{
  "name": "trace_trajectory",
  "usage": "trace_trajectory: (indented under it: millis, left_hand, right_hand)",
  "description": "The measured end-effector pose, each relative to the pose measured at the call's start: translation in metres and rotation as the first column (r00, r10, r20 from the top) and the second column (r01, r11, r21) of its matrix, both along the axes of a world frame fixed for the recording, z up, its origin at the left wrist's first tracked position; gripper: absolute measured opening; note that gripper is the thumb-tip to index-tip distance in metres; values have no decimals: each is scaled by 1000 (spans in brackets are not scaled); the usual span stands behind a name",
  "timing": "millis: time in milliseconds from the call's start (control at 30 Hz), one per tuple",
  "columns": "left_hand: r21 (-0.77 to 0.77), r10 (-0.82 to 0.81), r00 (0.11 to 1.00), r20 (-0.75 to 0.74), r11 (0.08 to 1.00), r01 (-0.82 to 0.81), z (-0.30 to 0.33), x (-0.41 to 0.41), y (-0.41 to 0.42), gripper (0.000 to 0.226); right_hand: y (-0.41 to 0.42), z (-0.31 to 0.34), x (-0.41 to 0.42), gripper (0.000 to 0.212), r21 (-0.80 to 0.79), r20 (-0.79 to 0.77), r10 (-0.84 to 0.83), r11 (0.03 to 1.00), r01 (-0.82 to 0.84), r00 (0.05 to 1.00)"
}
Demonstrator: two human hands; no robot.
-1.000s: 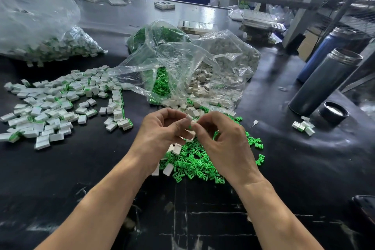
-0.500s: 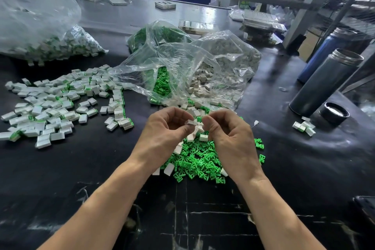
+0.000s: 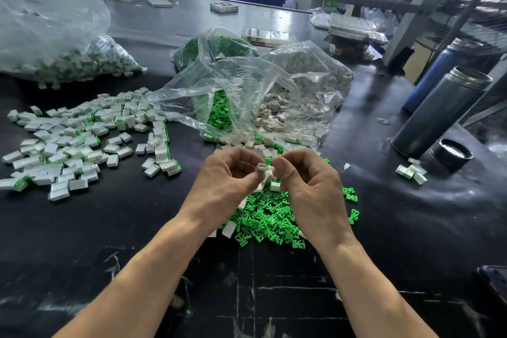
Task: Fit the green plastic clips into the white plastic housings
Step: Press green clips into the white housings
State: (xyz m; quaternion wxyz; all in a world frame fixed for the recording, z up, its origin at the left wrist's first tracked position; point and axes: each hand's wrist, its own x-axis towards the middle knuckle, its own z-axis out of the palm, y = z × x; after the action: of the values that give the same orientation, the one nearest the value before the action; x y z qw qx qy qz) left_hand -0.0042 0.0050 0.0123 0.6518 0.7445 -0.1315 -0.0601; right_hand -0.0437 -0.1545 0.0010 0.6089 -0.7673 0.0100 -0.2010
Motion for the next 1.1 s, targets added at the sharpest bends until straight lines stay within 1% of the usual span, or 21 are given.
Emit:
trace_trajectory:
  millis: [233, 400, 533, 600, 733, 867, 967, 1100]
  left_hand:
    - [34, -22, 1000, 8, 999, 22, 2, -1, 2, 6]
    - [-10, -56, 998, -28, 998, 55, 1, -2, 2, 7]
    - [-4, -62, 998, -24, 998, 62, 0, 0, 3, 5]
    - [-11, -60, 998, -30, 998, 60, 0, 0, 4, 5]
    - [-56, -60, 997, -42, 997, 57, 1, 0, 2, 7]
    - [-85, -67, 997, -33, 994, 64, 1, 0, 2, 9]
    - [-90, -71, 997, -28, 994, 68, 0, 0, 2, 8]
    - [-81, -54, 998, -22, 995, 52, -1, 1, 3, 8]
  right_hand:
    - [-1, 2, -1, 7, -119, 10, -21, 993, 22, 1000]
    - [-6, 3, -2, 5, -233, -3, -18, 972, 16, 1000]
    - [-8, 4, -2, 6, -316, -5, 5, 949, -6, 1000]
    - [-9, 3, -1, 6, -288, -27, 10, 957, -18, 1000]
    - [-9, 0, 1, 5, -124, -92, 35, 991, -47, 995]
    - [-9, -2, 2, 5, -41, -93, 58, 997, -62, 994]
    - [-9, -2, 2, 6, -51, -94, 67, 996, -72, 993]
    - [-8, -1, 0, 9, -152, -55, 17, 988, -26, 998]
